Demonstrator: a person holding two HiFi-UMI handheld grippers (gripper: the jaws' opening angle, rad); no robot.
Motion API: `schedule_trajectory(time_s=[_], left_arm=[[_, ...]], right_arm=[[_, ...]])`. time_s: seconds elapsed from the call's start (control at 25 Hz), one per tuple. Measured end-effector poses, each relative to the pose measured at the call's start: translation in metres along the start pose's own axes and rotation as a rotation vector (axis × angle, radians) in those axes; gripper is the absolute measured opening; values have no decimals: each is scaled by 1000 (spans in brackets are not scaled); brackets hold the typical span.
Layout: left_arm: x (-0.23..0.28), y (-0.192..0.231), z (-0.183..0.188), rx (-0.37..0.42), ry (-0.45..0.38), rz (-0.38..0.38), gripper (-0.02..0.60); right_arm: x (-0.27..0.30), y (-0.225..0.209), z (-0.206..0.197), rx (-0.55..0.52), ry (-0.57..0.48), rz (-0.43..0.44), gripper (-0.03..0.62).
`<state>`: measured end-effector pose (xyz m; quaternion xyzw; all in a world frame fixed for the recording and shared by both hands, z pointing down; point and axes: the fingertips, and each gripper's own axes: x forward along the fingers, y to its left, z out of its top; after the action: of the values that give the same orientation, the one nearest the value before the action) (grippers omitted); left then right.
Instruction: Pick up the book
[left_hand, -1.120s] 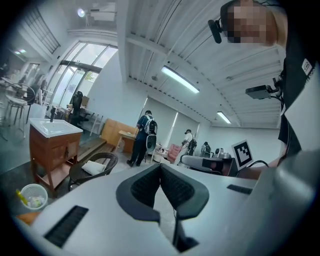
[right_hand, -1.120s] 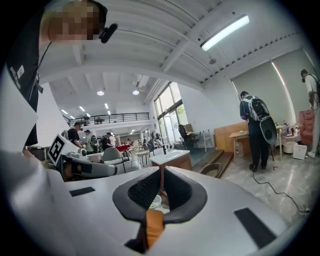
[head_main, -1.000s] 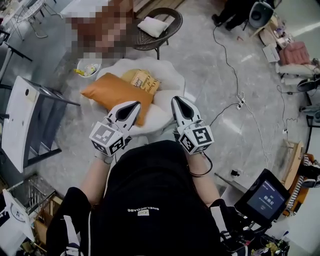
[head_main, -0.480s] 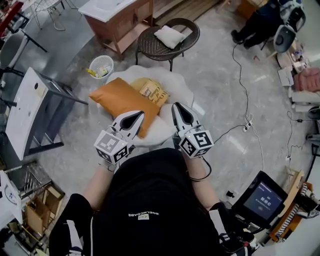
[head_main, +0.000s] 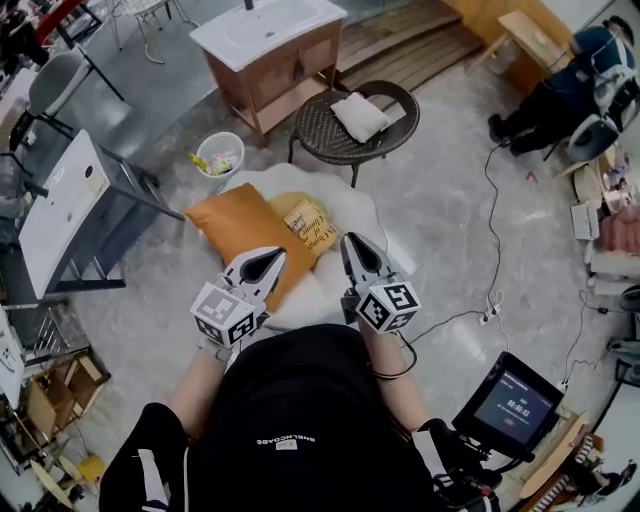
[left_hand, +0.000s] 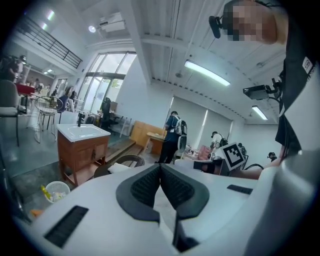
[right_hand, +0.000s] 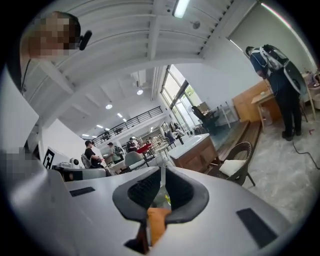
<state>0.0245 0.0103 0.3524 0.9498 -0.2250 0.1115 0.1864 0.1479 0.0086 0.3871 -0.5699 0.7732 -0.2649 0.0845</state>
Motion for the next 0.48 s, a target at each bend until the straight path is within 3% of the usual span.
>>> schedule_trajectory(time_s=[0.2,0.48], left_arm=[[51,22,9,-51,-4,130,14],[6,2,-11,-106,-39,281,14]], right_arm=[[43,-58,18,13,78,80,26],[40,-40,-5,-5,178,194,28]])
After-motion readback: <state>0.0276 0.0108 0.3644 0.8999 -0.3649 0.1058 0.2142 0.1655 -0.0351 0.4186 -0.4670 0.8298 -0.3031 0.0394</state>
